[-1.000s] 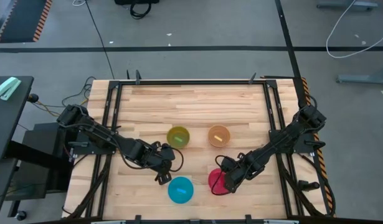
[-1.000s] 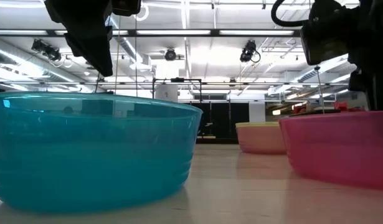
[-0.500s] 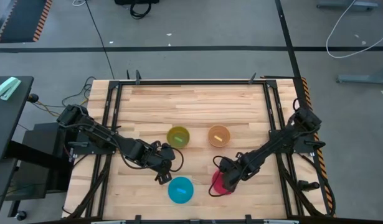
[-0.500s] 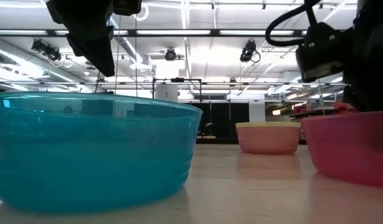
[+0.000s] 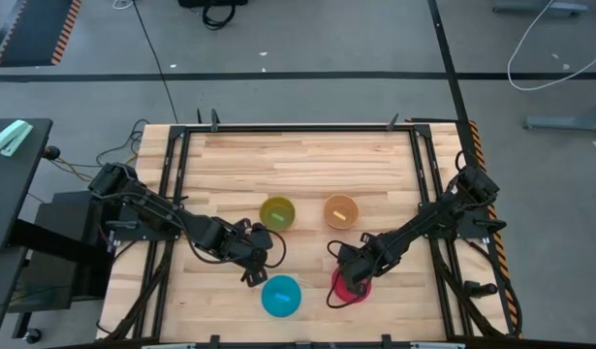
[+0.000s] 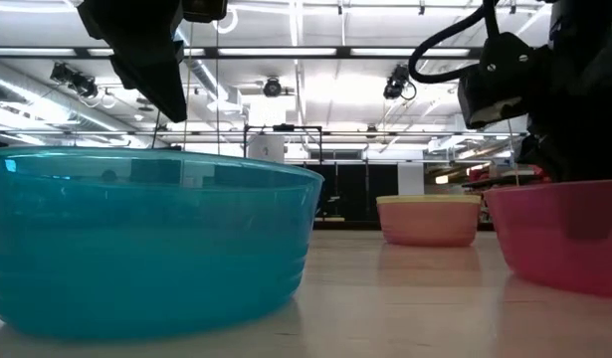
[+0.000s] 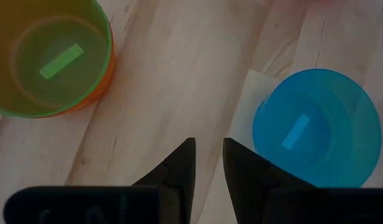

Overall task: Nest bowls inside each other
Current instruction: Stack the pink bowl on the yellow bowl

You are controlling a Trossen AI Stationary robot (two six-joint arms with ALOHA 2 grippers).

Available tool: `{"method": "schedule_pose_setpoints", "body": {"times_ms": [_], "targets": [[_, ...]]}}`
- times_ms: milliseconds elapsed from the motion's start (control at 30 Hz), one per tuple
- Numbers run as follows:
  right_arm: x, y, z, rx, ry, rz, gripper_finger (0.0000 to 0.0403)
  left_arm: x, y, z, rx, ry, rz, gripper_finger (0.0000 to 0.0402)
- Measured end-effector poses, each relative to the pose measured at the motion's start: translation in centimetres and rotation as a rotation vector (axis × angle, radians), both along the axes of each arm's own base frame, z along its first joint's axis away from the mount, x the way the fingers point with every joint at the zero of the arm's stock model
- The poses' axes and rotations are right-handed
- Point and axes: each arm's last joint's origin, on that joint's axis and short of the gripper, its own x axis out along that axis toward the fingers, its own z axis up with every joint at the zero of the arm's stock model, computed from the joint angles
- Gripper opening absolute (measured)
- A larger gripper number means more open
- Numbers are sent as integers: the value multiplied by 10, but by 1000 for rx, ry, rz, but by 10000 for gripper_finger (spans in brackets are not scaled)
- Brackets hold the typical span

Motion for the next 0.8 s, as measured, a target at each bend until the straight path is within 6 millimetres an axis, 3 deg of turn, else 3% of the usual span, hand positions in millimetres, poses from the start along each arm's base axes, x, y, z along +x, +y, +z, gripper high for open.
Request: {"method": "schedule_pose_setpoints", "body": {"times_ms": [200,467,800], "targets": [[6,3,9,-23,-29,55,4,0,0,0,11,-5,6,88],[21,3,42,-147,-61,108,2,0,0,0,12,-5,4,78],[40,-31,84,-278,0,97,1,0,0,0,13,-5,3,83]]}}
